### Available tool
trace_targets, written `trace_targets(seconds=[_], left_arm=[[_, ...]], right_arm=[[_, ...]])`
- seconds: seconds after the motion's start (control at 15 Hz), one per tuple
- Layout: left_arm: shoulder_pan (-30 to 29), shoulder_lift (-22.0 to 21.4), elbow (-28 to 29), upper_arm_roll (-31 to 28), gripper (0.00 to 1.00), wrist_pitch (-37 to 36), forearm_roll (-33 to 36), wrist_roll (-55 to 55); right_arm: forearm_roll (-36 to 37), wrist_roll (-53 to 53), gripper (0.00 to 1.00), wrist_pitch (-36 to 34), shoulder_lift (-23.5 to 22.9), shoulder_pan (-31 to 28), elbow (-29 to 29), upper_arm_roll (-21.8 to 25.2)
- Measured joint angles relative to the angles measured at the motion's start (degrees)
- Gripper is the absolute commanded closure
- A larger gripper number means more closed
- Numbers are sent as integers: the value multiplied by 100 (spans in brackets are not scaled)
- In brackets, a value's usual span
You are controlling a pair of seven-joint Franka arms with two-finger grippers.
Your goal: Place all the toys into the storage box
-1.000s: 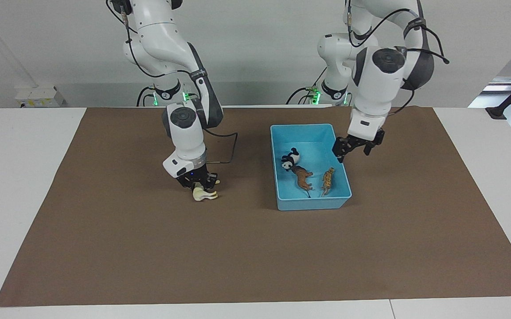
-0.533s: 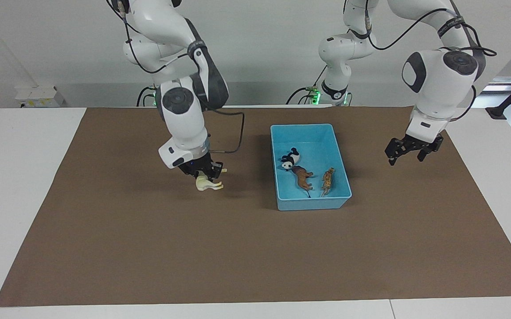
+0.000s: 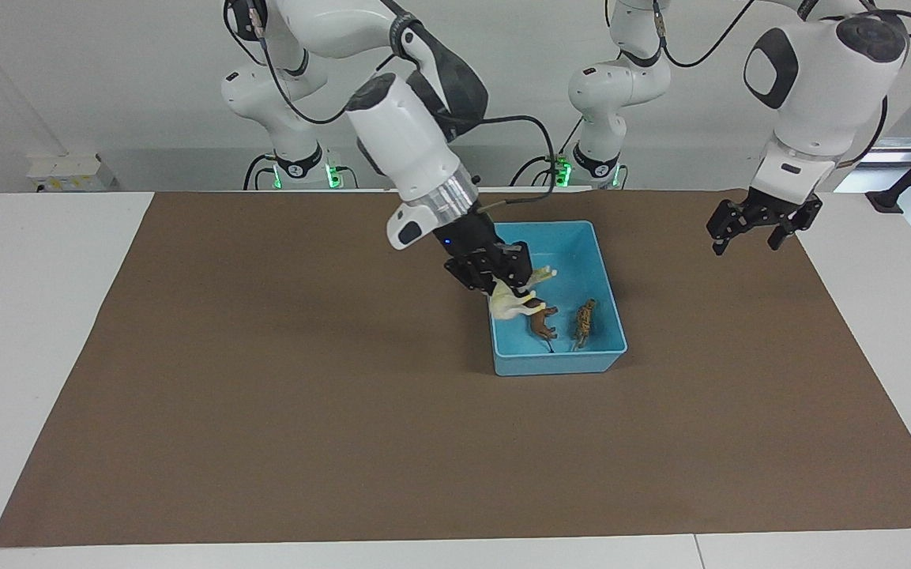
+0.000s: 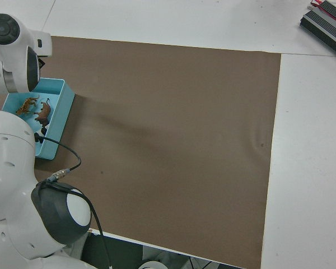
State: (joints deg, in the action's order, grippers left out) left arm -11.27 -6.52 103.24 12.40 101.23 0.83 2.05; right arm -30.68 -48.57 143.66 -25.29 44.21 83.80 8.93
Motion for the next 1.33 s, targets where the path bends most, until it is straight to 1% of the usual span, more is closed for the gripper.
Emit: trace_targets(seconds=[0.07,0.13,0.2,0.33,0.47,0.53,0.67,0.87,0.93,1.07,1.2,1.33], left_arm=[[1,-76,-4,-1,0,-168,-28,41],[1,-109,-32,-5,0,-319,-52,63],[1,-103,-116,-14,0,-472,-98,79],[0,3,-393,-35,0,-753,-178,87],[0,212,-710,-37,0,-940,-183,89],[0,305,-807,-37,0,-954,-183,89],[-1,426,-917,-37,0,-931,-183,91],[-20,458,-938,-40,0,-774,-183,151],[-33,461,-936,-49,0,-688,-183,164],[-54,478,-912,-86,0,-506,-183,177],[-58,499,-879,-110,0,-459,-183,180],[-55,506,-873,-108,0,-448,-183,189]], right_arm=[[0,-151,1,253,-109,198,42,-1],[0,-314,0,437,-236,365,68,-1],[0,-509,0,482,-349,470,75,0],[0,-884,0,373,-421,496,56,11],[59,-1337,0,140,-396,467,-68,79],[134,-1574,0,-48,-365,433,-151,110],[412,-1993,0,-687,-240,342,-358,302],[823,-2051,0,-1806,195,112,-503,754],[970,-1892,0,-2173,348,-15,-503,855],[1467,-1066,0,-2830,553,-331,-498,988],[1916,106,0,-3419,656,-729,-491,1052],[2205,1482,0,-3902,720,-1246,-487,1081]])
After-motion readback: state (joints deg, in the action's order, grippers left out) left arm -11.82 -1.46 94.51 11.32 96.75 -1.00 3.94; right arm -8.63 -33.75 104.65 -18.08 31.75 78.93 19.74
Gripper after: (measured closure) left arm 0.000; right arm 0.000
